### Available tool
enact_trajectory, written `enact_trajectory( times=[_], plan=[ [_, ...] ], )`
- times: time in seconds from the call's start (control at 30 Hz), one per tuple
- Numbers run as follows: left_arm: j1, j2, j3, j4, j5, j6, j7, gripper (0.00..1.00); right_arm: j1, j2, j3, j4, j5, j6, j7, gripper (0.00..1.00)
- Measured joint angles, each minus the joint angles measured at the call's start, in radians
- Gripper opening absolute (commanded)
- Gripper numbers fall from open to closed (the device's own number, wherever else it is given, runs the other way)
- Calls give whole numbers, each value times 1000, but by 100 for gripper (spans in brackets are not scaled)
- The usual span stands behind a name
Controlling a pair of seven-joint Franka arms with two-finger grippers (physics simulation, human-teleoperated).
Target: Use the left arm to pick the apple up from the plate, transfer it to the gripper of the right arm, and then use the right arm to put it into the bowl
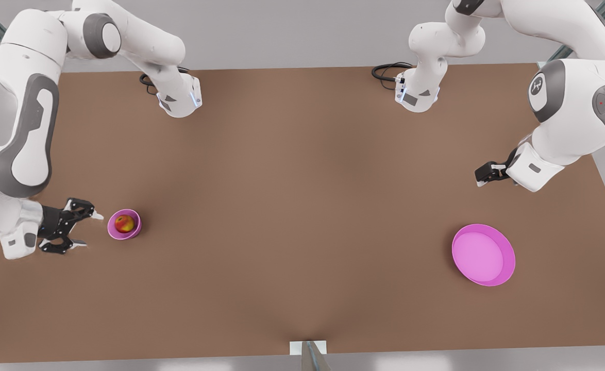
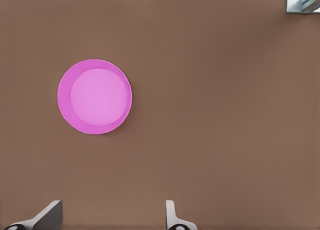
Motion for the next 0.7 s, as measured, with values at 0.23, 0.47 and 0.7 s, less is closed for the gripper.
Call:
enact_trajectory(
  times=[0.23, 0.47, 0.7],
  plan=[
    [23, -112, 3, -163, -4, 42, 34, 100, 242, -351, -5, -275, -211, -3, 315, 100],
    [11, -84, 2, -122, 3, 64, 64, 100, 252, -344, -43, -237, -257, -6, 589, 100],
    [13, -75, 3, -112, 4, 69, 84, 100, 326, -343, -165, -251, -261, 1, 776, 100]
  ],
)
